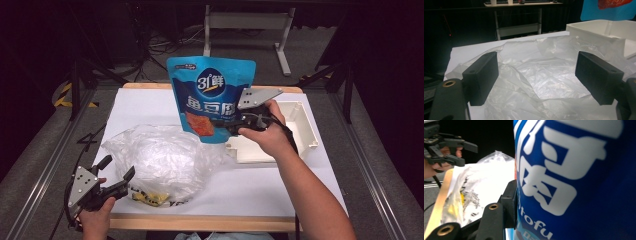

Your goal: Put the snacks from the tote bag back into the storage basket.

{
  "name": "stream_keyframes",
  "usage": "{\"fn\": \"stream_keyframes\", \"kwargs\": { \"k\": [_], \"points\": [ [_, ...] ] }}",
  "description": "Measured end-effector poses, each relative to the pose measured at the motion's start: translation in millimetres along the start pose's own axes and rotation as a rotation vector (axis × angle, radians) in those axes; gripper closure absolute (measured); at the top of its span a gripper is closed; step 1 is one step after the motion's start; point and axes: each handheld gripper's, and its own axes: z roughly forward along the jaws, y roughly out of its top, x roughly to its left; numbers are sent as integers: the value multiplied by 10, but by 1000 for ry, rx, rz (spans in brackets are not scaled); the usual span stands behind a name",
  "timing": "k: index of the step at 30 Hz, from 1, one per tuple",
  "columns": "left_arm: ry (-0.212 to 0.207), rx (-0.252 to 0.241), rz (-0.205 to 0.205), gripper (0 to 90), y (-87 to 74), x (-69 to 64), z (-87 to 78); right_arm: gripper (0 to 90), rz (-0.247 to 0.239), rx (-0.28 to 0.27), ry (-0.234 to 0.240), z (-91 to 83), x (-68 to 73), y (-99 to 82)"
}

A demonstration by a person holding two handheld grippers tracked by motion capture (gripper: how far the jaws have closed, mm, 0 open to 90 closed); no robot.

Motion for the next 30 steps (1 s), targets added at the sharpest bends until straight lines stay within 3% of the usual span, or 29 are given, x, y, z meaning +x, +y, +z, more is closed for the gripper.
{"fn": "stream_keyframes", "kwargs": {
  "k": [17,30],
  "points": [
    [5,11,-3,195,-5,-2,3,535,84,24,-127,-526,-359,-256],
    [7,10,-3,195,-11,1,11,535,116,40,-204,-860,-572,-439]
  ]
}}
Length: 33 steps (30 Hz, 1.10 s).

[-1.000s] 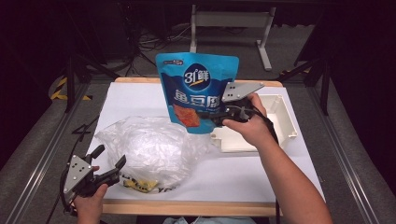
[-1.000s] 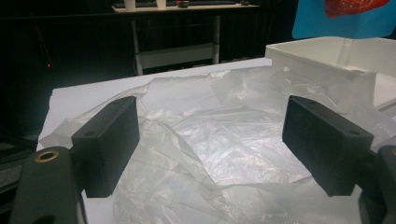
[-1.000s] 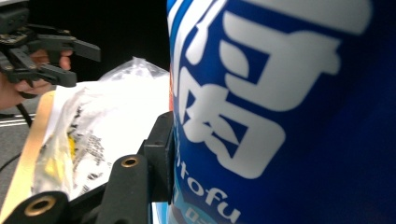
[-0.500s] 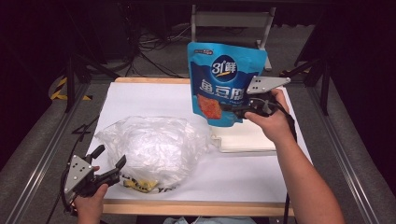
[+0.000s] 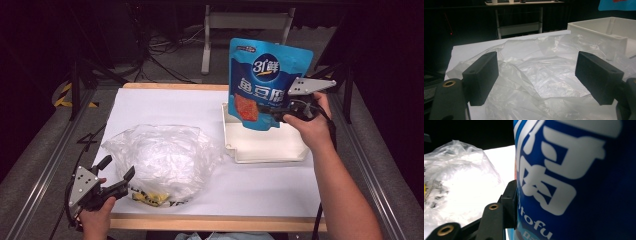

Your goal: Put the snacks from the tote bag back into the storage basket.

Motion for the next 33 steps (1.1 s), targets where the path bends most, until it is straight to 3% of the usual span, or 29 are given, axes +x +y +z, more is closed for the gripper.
{"fn": "stream_keyframes", "kwargs": {
  "k": [16,33],
  "points": [
    [-12,17,-7,194,-17,9,30,535,41,39,-93,-216,-362,-299],
    [-12,32,-8,192,-29,20,37,535,74,42,-101,-1,-511,-733]
  ]
}}
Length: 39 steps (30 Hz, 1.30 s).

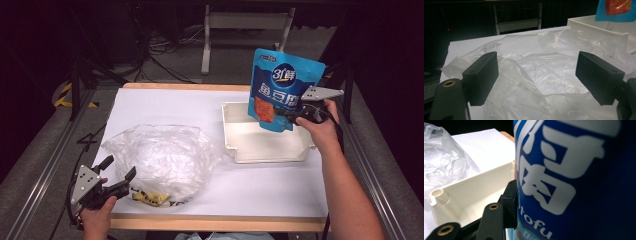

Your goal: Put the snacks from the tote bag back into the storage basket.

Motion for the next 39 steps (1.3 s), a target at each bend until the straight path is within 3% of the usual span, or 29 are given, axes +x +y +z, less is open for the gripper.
{"fn": "stream_keyframes", "kwargs": {
  "k": [18,39],
  "points": [
    [4,4,1,193,-5,-2,9,534,9,36,47,212,103,-297],
    [15,4,5,195,-7,-3,4,506,3,70,122,453,181,-368]
  ]
}}
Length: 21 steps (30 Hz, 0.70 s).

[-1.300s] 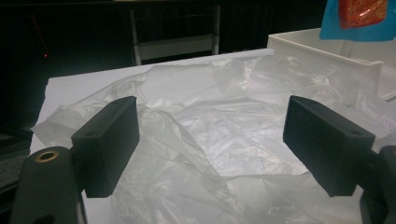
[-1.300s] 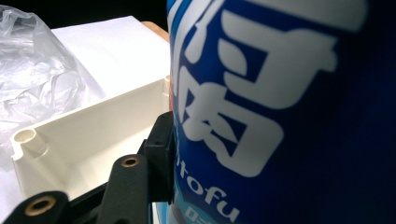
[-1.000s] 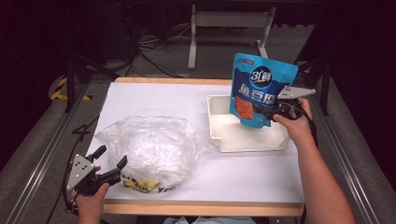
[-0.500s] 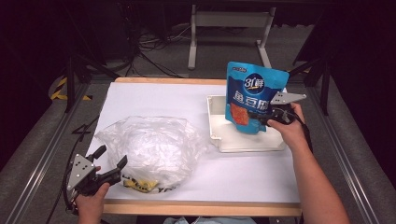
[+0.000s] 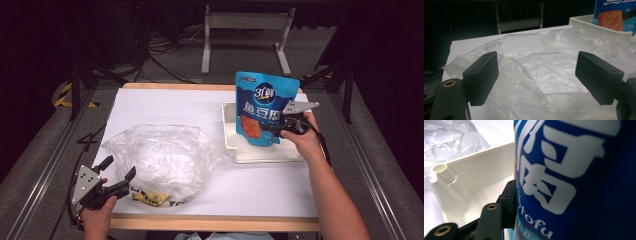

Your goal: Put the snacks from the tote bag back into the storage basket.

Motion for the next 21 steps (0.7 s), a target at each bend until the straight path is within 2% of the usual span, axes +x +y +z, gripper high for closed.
{"fn": "stream_keyframes", "kwargs": {
  "k": [7,13,17,21],
  "points": [
    [-2,-1,4,197,0,-8,6,467,5,19,17,-15,-48,-26],
    [-2,-1,-1,197,-3,-9,8,418,-14,35,3,-31,-34,-26],
    [-1,0,-2,197,-5,-10,11,391,-12,27,-10,-62,-21,-2],
    [-2,-1,-4,197,-6,-9,14,370,-5,23,-31,-177,-19,52]
  ]
}}
